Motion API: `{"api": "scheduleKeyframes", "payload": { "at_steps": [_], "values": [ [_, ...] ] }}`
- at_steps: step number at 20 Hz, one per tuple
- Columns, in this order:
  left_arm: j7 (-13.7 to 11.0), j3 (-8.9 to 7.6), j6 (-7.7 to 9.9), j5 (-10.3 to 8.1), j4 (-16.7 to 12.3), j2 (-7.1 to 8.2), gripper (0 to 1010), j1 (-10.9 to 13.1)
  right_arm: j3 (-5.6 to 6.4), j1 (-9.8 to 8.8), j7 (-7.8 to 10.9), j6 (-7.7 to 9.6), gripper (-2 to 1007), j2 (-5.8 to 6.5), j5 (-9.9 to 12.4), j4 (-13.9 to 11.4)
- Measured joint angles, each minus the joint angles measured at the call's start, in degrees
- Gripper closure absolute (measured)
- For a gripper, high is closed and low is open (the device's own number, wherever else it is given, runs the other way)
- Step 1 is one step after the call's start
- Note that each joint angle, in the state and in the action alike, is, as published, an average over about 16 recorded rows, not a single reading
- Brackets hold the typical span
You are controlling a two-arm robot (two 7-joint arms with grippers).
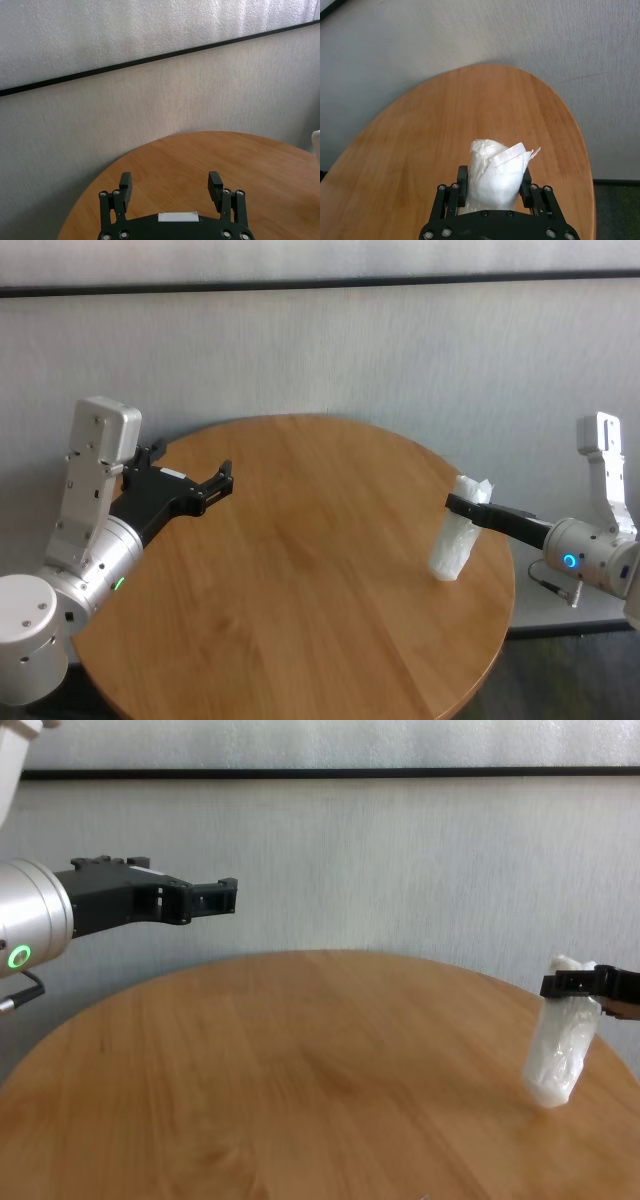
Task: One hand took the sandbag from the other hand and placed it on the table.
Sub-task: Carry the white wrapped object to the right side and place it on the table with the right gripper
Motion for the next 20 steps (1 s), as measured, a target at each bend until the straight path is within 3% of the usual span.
{"api": "scheduleKeyframes", "payload": {
  "at_steps": [13,20],
  "values": [
    [0.00,0.00,0.00,0.00,0.00,0.00,9,0.00,-1.29,1.50,3.25,-0.07,407,-0.46,-2.86,2.40],
    [0.00,0.00,0.00,0.00,0.00,0.00,9,0.00,-1.38,1.54,3.27,-0.15,398,-0.49,-2.92,2.39]
  ]
}}
